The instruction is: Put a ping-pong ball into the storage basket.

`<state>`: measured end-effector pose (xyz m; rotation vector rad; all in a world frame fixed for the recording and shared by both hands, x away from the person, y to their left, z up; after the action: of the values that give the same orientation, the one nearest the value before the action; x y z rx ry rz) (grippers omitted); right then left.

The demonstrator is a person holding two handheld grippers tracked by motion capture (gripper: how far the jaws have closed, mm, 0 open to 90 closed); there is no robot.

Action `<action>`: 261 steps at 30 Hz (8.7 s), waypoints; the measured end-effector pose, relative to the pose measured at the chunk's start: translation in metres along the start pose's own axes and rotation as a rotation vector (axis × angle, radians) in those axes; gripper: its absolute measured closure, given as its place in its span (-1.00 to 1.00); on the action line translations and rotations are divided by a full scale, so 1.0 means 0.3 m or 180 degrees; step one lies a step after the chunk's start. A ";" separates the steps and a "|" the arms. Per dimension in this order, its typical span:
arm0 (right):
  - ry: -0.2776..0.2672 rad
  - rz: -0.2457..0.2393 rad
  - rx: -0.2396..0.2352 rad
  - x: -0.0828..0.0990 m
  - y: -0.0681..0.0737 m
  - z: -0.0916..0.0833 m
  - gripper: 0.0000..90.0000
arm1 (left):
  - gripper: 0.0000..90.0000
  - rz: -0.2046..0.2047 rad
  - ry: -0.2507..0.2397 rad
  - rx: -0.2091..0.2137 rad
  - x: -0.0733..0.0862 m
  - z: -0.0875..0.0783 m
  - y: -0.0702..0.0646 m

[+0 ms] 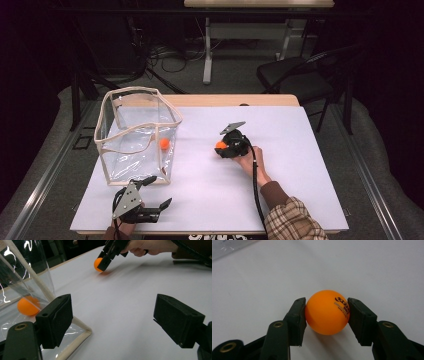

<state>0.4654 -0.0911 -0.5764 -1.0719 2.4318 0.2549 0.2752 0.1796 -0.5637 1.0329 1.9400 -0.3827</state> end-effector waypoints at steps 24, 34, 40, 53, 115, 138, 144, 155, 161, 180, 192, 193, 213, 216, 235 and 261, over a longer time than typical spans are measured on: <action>-0.0110 -0.0044 0.0073 -0.018 0.003 -0.082 0.12 | -0.65 -0.0005 -0.0001 -0.0006 0.000 0.000 0.000; -0.0105 -0.0078 0.0094 -0.023 0.008 -0.107 0.12 | -0.65 -0.0003 0.0000 -0.0007 0.000 0.000 0.001; -0.0114 -0.0089 0.0105 -0.028 0.012 -0.123 0.12 | -0.65 -0.0002 0.0002 -0.0008 0.000 0.000 0.001; -0.0153 -0.0133 0.0119 -0.041 0.015 -0.161 0.12 | -0.65 -0.0003 -0.0004 -0.0002 0.000 0.000 0.000; -0.0305 -0.0207 0.0200 -0.105 0.005 -0.332 0.12 | -0.65 0.0012 -0.0009 0.0005 -0.002 0.001 0.000; -0.0324 -0.0222 0.0222 -0.148 -0.003 -0.378 0.13 | -0.65 0.0016 -0.0001 0.0012 -0.002 0.002 0.000; -0.0344 -0.0234 0.0223 -0.163 -0.003 -0.394 0.13 | -0.65 0.0014 -0.0011 0.0005 -0.002 0.001 0.000; -0.0348 -0.0244 0.0240 -0.180 -0.004 -0.411 0.13 | -0.65 0.0019 -0.0011 0.0009 -0.002 0.000 0.000; -0.0361 -0.0245 0.0220 -0.190 -0.007 -0.420 0.13 | -0.65 0.0028 0.0000 0.0009 -0.002 0.001 0.000; -0.0405 -0.0261 0.0207 -0.224 -0.005 -0.432 0.13 | -0.65 0.0020 -0.0003 0.0010 -0.002 0.001 0.000; -0.0412 -0.0281 0.0207 -0.249 -0.003 -0.438 0.13 | -0.65 0.0021 -0.0004 0.0015 -0.002 0.001 0.000; -0.0418 -0.0279 0.0204 -0.252 -0.003 -0.439 0.13 | -0.65 0.0021 -0.0001 0.0013 -0.002 0.001 0.000; -0.0458 -0.0372 0.0197 -0.322 0.029 -0.451 0.13 | -0.65 0.0027 -0.0002 0.0025 -0.001 0.002 0.000; -0.0465 -0.0375 0.0196 -0.335 0.035 -0.450 0.13 | -0.65 0.0028 -0.0003 0.0024 -0.001 0.002 0.000; -0.0512 -0.0452 0.0161 -0.401 0.079 -0.438 0.13 | -0.65 0.0024 -0.0009 0.0036 -0.001 0.003 -0.001; -0.0601 -0.0552 0.0138 -0.479 0.139 -0.432 0.13 | -0.65 0.0025 -0.0007 0.0033 -0.001 0.002 0.000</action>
<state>0.4748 -0.0147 -0.3942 -1.1758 2.1546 0.2336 0.2754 0.1792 -0.5639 1.0459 1.9334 -0.3896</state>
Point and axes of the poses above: each handheld gripper's, and its own axes: z roughly forward along the jaws, x roughly out of its underside, y roughly to its left, the point moved 5 cm from there along z, roughly forward along the jaws, and after that the axes turned 15 degrees about y, right-handed, at the moved point
